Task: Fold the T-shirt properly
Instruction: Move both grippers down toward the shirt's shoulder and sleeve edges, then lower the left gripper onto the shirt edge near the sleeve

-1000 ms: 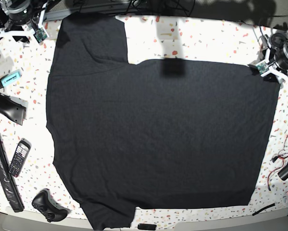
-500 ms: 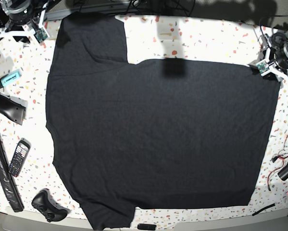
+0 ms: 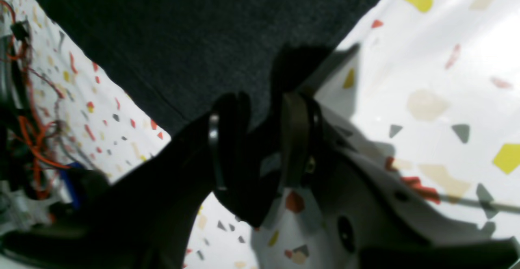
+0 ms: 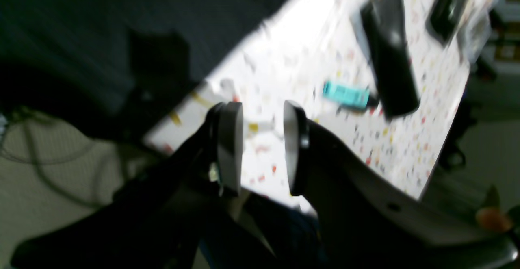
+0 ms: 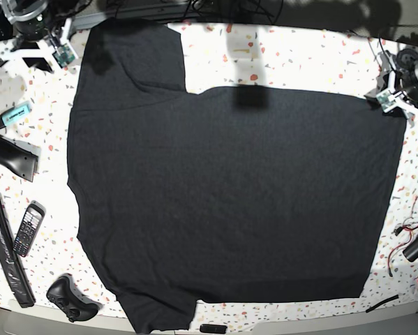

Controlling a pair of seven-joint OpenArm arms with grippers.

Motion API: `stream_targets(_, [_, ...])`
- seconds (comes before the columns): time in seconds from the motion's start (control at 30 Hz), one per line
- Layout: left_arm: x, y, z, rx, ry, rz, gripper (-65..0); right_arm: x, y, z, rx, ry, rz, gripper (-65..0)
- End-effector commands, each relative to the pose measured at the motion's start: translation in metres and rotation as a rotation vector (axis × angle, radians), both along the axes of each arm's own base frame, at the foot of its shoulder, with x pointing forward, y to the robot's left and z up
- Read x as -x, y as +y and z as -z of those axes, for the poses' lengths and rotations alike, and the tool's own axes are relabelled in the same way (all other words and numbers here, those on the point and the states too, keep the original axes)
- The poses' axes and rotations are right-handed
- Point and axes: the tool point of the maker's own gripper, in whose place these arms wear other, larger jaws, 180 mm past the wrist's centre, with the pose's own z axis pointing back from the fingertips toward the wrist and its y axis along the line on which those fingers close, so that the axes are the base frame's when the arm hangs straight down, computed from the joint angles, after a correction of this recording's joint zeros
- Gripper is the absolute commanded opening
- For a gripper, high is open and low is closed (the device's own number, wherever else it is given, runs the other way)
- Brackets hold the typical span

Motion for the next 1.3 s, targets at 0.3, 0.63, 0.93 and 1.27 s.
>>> stream_targets(0.3, [0.001,0.052,0.012,-0.205,0.022,-0.089,-48.9,-0.003,0.003,-0.005,-0.007,-0.016,-0.020,-48.1])
stream_targets(0.63, [-0.005,0.027,0.021,-0.102,0.018,-0.173,-49.6,-0.003,0.004,-0.005,-0.009,-0.020,-0.022,-48.1])
stream_targets(0.93, [-0.054,-0.015,0.014,-0.015,-0.069,-0.216,-49.6,0.016,0.006,0.005,-0.048,0.009,0.082,-48.1])
stream_targets(1.27, [-0.044,-0.027,0.025,-0.018,0.011,-0.176,-51.6,0.016,0.008,0.006,-0.069,0.015,0.084,-48.1])
